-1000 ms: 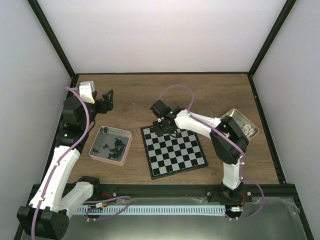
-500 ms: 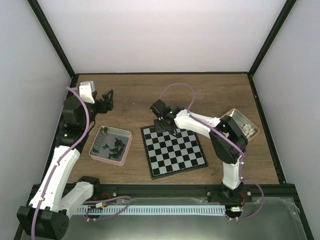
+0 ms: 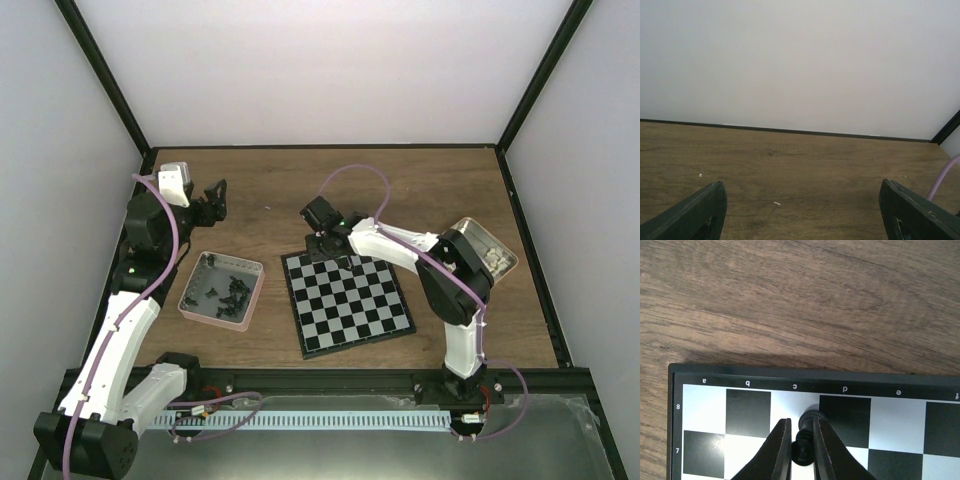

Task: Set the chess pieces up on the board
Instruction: Place the chess piece on the chessboard.

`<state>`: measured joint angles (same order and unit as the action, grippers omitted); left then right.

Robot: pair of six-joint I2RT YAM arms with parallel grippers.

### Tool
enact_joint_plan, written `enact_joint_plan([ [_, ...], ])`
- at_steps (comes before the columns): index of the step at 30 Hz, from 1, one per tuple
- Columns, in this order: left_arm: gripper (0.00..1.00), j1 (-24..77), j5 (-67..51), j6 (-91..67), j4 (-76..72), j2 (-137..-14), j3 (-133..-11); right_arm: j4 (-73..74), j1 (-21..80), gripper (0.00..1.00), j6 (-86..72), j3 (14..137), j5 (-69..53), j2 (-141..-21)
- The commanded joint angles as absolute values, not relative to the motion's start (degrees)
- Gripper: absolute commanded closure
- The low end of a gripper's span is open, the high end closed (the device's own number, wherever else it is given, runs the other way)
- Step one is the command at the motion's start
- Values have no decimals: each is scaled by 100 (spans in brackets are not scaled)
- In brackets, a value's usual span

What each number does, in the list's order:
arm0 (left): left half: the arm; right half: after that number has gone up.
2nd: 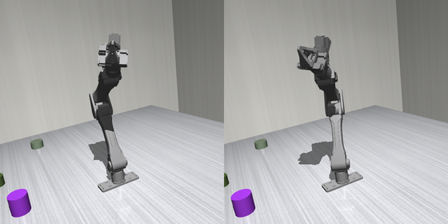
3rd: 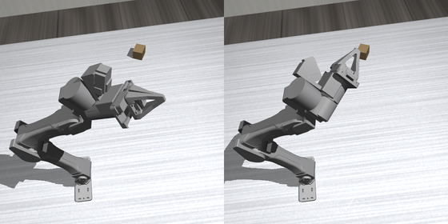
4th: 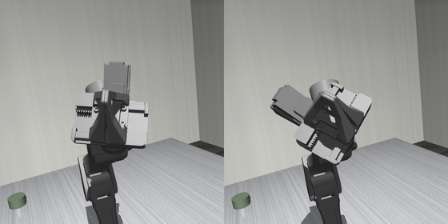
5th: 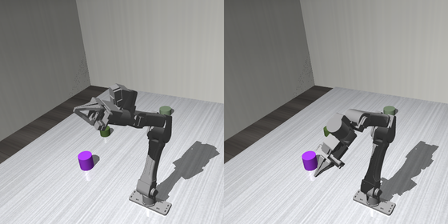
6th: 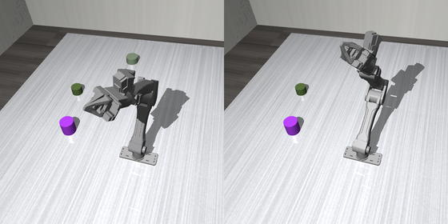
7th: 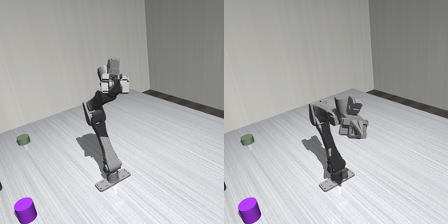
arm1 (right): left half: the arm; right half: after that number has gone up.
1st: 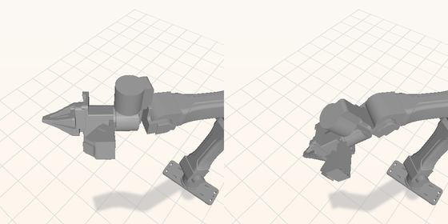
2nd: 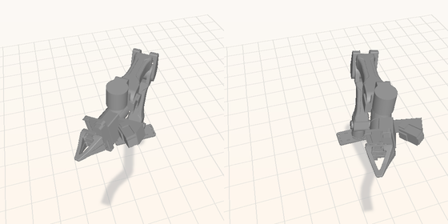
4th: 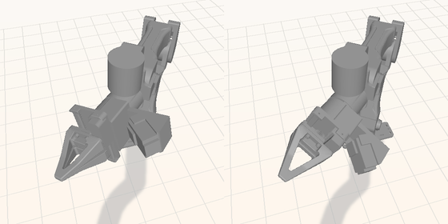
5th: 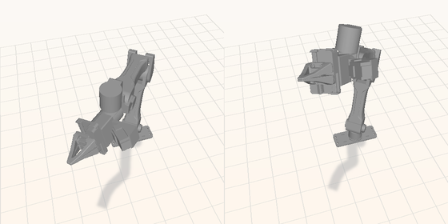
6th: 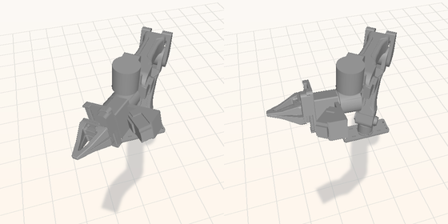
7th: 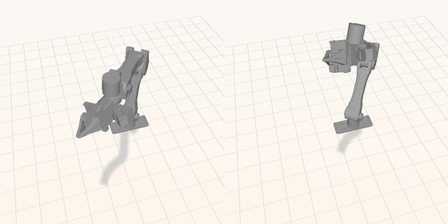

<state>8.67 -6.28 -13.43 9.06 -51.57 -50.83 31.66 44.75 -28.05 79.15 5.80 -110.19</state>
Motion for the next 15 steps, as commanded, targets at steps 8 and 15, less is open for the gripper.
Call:
enact_joint_plan([
  [8,15,888,-609,-1358,793,-5142,-5026,3183,4254,89,-3158,7909,1064,-11027],
  [15,15,888,-624,-1377,782,-5150,-5018,3124,4254,88,-3188,7725,786,-10928],
])
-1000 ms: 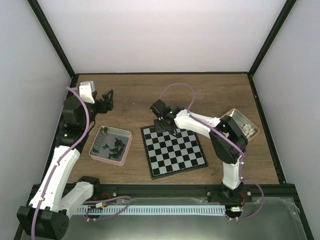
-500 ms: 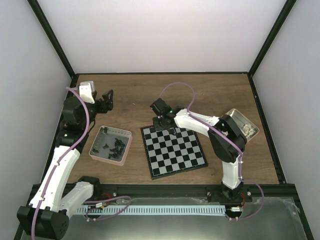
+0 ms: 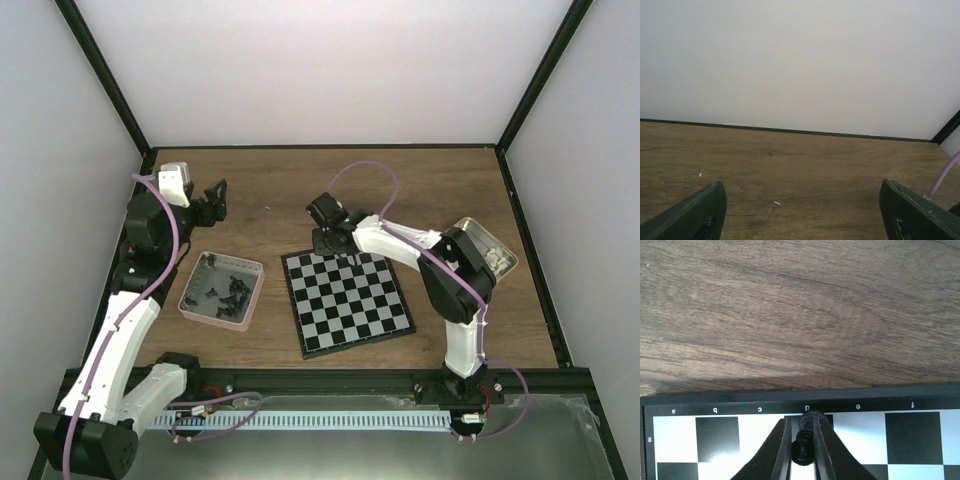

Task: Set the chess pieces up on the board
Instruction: Place the chess piece on the chessboard.

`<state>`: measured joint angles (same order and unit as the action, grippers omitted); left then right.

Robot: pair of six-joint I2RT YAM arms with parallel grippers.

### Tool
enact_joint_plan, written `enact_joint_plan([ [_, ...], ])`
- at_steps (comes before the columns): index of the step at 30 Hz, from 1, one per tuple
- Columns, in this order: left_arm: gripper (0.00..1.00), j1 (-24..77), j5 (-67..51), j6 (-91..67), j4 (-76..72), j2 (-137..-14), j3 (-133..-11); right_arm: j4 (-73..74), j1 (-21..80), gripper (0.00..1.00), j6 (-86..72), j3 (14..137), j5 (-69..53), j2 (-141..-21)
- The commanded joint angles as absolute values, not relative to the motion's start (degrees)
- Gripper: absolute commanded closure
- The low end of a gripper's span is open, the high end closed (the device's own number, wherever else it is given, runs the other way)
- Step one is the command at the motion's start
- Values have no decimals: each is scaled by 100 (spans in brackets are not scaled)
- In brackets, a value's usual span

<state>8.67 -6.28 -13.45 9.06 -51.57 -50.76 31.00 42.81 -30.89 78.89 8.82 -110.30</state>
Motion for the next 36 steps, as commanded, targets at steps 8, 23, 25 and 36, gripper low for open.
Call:
enact_joint_plan([
  [8,15,888,-625,-1380,783,-5150,-5017,3180,4254,88,-3243,7571,681,-10668],
  [23,15,888,-632,-1388,774,-5150,-5004,3075,4254,74,-3159,7676,587,-10702],
  [25,15,885,-627,-1389,774,-5142,-5007,3075,4254,74,-3149,7693,588,-10680],
  [36,15,886,-627,-1382,780,-5142,-5009,3079,4254,82,-3144,7689,674,-10711],
])
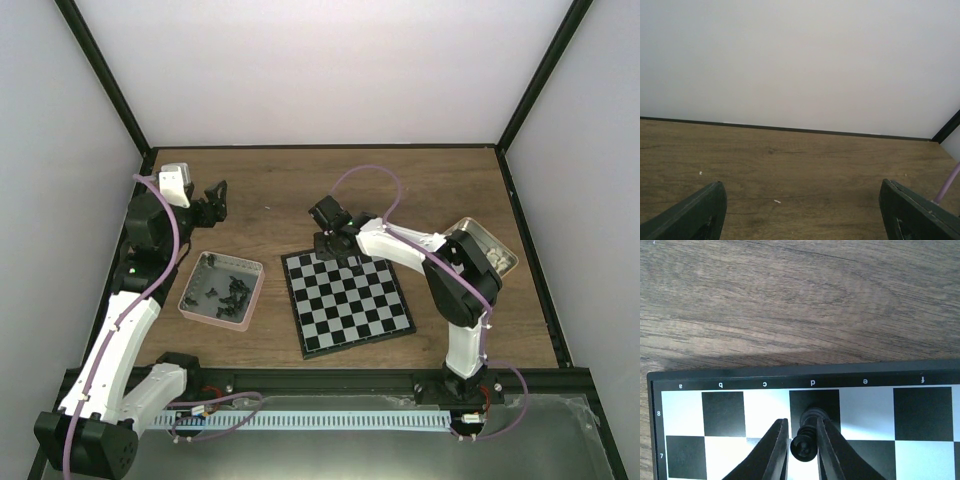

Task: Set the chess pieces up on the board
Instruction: Place the chess piece on the chessboard.

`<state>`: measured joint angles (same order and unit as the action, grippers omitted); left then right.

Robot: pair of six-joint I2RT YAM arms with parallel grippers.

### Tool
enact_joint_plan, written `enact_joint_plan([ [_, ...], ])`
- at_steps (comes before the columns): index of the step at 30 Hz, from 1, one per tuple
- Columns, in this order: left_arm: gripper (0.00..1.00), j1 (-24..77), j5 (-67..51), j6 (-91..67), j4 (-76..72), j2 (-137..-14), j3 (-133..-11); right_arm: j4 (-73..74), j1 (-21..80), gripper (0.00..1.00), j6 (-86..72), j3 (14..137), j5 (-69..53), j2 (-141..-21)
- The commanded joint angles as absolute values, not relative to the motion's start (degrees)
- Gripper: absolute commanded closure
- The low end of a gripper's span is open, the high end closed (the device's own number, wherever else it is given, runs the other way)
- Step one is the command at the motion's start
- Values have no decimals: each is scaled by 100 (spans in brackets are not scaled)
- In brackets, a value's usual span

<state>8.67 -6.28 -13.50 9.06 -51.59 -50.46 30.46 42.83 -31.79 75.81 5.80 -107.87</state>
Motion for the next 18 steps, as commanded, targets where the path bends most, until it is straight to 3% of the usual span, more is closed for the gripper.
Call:
enact_joint_plan([
  [1,15,887,-624,-1386,776,-5142,-5008,3062,4254,82,-3135,7684,681,-10710],
  [12,15,888,-641,-1395,768,-5163,-5009,2969,4254,82,-3090,7709,728,-10712],
  [18,15,888,-650,-1396,765,-5193,-5009,2959,4254,73,-3105,7716,723,-10596],
])
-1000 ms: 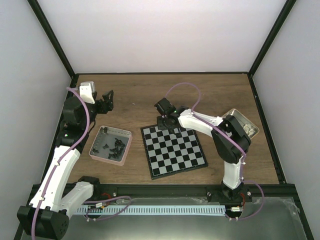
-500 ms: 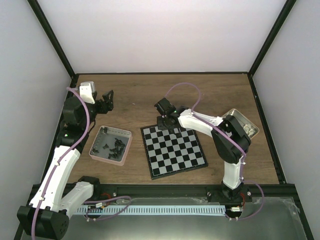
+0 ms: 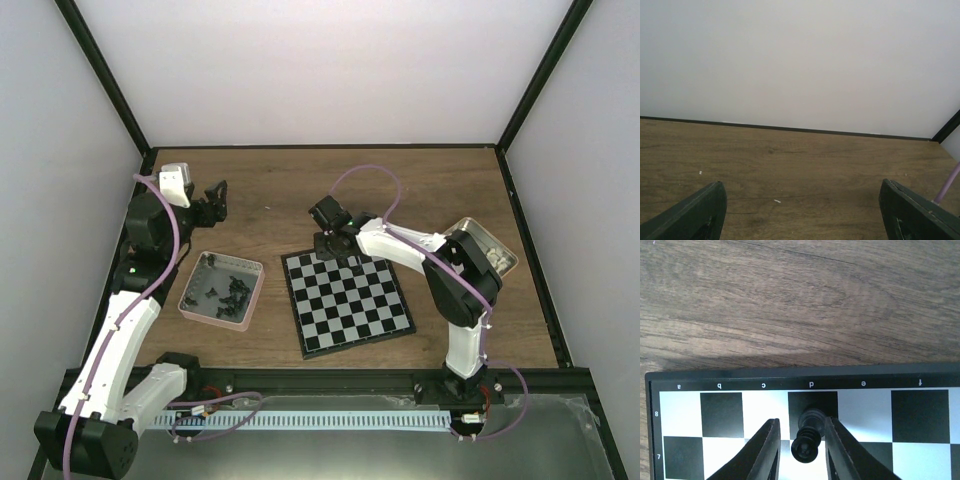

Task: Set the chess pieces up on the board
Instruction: Place the chess piece on the chessboard, then pick up the chess piece from the storage box.

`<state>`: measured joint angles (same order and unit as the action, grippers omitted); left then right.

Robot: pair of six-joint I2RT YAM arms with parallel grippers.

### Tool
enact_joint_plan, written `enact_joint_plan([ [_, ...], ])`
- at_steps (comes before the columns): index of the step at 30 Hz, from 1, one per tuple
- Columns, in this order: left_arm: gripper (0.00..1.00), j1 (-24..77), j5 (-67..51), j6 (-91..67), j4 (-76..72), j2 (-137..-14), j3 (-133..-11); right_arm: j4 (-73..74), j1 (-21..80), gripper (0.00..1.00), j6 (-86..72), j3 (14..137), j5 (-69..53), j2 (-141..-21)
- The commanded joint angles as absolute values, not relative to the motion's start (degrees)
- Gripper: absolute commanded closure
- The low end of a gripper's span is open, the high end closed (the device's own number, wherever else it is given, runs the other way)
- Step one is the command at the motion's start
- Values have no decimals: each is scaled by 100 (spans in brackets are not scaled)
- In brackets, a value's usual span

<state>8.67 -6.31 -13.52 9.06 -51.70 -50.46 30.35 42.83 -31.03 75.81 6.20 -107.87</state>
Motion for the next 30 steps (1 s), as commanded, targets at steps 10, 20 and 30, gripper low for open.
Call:
enact_joint_plan([
  [10,15,887,-827,-1495,820,-5353,-5094,2779,4254,63,-3249,7481,949,-9702],
  [20,19,887,-190,-2848,3216,-5678,-5558,2387,4253,60,-3388,6470,1000,-8469],
  [30,55,879,-150,-3617,4205,-6407,-4629,2096,4254,60,-3249,6074,743,-8437],
])
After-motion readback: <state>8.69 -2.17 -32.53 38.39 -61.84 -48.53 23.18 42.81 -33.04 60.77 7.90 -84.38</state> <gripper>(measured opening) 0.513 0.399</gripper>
